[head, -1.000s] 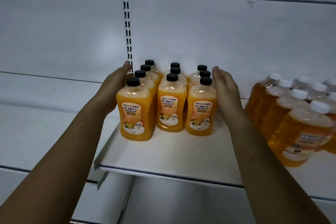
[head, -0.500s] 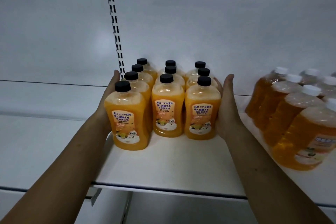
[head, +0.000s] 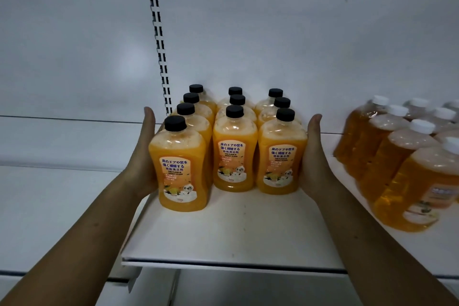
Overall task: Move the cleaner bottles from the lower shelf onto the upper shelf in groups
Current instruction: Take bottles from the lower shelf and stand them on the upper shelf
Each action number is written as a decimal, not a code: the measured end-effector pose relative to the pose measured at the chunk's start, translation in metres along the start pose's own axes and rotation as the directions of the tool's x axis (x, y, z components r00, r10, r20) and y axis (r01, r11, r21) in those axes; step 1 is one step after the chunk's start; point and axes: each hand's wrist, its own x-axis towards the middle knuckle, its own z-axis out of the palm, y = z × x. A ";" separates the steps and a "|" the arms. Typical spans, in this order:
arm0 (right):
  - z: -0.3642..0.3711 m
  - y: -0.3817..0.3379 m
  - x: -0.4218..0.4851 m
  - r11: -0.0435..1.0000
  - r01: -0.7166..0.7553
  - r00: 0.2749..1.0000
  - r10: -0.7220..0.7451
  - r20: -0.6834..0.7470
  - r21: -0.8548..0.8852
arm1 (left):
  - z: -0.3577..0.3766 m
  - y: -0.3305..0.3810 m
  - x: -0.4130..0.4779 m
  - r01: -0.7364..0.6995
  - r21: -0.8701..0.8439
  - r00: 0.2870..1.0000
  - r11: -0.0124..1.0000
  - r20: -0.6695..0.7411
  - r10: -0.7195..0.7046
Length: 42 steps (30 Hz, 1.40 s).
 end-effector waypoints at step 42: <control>-0.014 0.011 -0.028 0.928 0.213 0.977 -0.201 0.072 -0.305 | -0.043 -0.030 -0.003 -0.273 0.324 0.952 0.906 0.228 0.205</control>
